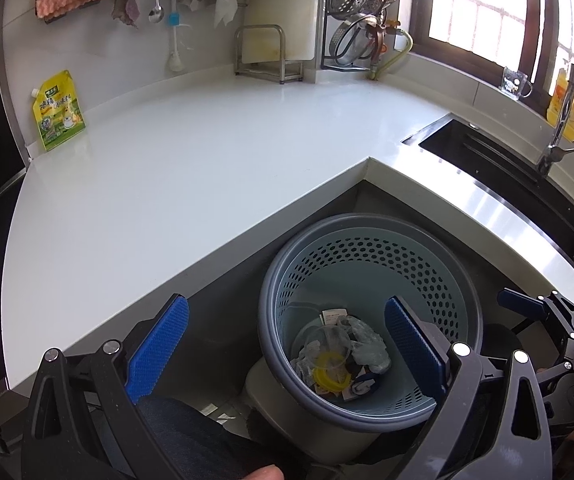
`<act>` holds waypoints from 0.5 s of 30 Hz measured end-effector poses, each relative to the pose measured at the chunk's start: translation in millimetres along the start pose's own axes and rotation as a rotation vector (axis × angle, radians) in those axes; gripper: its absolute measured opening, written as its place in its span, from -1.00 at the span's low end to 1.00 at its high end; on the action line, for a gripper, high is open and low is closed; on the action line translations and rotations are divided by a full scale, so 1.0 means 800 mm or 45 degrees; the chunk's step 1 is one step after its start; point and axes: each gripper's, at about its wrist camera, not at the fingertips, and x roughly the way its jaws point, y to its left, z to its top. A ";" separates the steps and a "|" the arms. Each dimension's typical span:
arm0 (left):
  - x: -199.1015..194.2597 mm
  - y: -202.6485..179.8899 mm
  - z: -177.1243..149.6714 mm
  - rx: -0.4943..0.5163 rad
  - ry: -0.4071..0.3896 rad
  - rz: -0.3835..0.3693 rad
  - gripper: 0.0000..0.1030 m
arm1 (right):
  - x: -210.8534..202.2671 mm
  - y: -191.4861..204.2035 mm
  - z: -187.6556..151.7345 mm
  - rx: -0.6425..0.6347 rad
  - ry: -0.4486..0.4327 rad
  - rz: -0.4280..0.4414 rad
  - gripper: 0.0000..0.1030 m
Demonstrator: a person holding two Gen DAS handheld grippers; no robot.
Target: Collect trash
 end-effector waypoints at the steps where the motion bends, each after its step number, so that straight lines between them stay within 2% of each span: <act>1: 0.000 -0.001 0.000 0.002 -0.001 -0.003 0.87 | -0.001 0.000 0.000 0.002 -0.004 0.003 0.83; 15: -0.006 -0.008 0.001 0.022 -0.005 -0.005 0.87 | 0.000 0.003 0.000 -0.016 0.001 0.010 0.83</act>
